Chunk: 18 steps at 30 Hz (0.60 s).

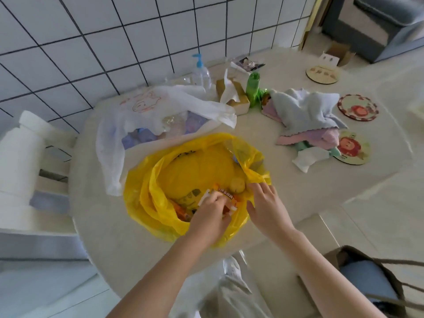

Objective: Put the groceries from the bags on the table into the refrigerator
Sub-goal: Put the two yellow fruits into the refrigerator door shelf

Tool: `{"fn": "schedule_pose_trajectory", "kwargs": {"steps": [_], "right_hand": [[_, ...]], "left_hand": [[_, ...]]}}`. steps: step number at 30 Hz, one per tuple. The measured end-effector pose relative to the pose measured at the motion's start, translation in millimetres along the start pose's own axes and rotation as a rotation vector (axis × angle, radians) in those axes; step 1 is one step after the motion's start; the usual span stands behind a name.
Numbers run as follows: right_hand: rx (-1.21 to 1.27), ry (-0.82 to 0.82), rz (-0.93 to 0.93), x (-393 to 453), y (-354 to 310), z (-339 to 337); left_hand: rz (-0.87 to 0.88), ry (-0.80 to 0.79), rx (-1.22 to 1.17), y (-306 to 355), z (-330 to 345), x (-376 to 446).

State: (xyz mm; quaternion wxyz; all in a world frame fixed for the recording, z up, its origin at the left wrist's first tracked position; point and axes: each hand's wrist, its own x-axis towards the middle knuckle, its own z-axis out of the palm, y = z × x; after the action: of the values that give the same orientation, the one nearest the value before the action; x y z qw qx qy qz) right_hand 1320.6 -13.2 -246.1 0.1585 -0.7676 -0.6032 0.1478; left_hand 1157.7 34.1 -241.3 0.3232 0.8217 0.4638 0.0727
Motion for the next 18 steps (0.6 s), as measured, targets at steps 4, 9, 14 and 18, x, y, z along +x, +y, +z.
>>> {"fn": "schedule_pose_trajectory", "kwargs": {"steps": [4, 9, 14, 18], "right_hand": [[-0.013, -0.100, -0.119, 45, 21, 11], [-0.082, -0.236, -0.249, 84, 44, 25], [-0.158, -0.273, -0.171, 98, 64, 24], [-0.199, -0.300, -0.116, 98, 70, 29]], "left_hand": [[-0.058, -0.085, 0.094, 4, 6, 42], [-0.229, -0.204, 0.186, 4, 14, 80], [-0.231, -0.228, 0.145, 3, 29, 104], [-0.243, -0.250, 0.161, 1, 44, 121]]}}
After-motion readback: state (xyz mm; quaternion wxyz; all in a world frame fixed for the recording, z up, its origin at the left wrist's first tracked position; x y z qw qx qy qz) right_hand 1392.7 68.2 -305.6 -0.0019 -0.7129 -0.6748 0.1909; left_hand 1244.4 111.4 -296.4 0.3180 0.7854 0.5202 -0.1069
